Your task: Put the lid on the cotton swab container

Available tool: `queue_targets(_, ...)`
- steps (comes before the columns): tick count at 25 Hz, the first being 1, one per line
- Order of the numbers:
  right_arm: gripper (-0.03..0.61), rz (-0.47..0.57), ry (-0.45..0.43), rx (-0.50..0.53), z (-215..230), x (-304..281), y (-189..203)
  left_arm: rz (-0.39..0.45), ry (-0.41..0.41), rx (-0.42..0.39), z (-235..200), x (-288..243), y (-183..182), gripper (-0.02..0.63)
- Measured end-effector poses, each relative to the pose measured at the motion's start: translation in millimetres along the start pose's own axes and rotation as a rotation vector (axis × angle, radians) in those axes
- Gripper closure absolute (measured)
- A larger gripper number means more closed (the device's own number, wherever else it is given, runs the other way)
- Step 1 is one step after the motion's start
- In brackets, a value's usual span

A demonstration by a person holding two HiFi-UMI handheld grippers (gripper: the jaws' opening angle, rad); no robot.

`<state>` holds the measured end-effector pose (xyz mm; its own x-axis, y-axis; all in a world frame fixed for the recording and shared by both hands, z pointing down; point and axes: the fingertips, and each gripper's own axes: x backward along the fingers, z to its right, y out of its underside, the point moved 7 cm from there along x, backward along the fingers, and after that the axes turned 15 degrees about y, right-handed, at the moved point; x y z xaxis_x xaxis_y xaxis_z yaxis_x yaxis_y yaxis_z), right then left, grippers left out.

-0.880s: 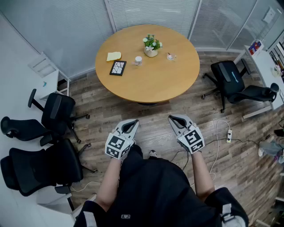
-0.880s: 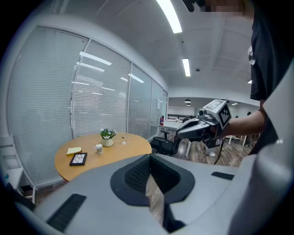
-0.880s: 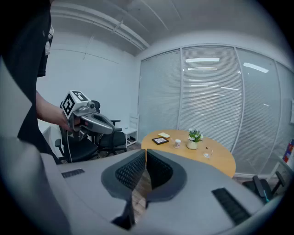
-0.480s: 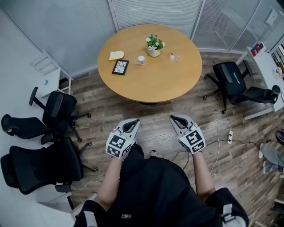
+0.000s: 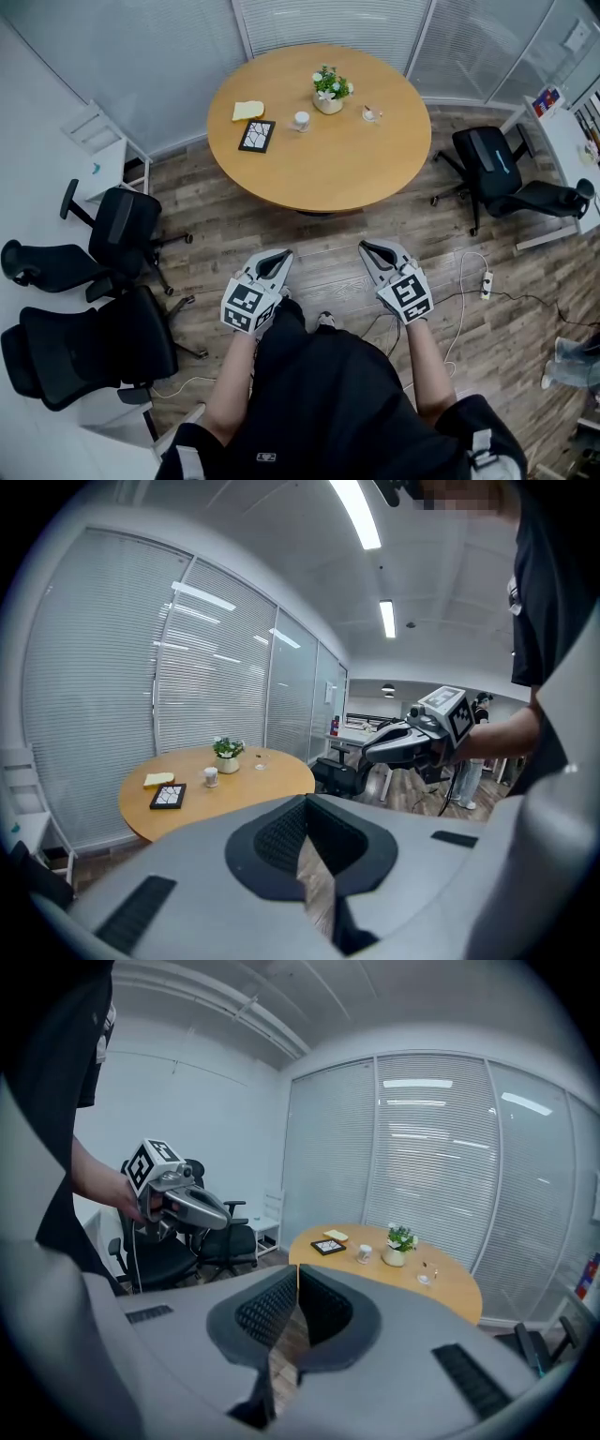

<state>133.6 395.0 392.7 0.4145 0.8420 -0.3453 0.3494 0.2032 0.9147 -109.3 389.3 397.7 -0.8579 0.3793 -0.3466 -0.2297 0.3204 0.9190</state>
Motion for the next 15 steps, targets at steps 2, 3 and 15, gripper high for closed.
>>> queue_targets(2, 0.569, -0.014, 0.001, -0.008, -2, -5, 0, 0.0, 0.003, 0.005, -4, 2, 2, 0.607)
queue_targets(3, 0.569, -0.021, 0.0, -0.013, -3, -7, 0, -0.001, 0.005, 0.007, -6, 3, 3, 0.607)
queue_targets(15, 0.569, -0.054, 0.057, -0.027, -4, -47, -21, 0.003, 0.048, 0.02, -64, 12, -6, 0.607)
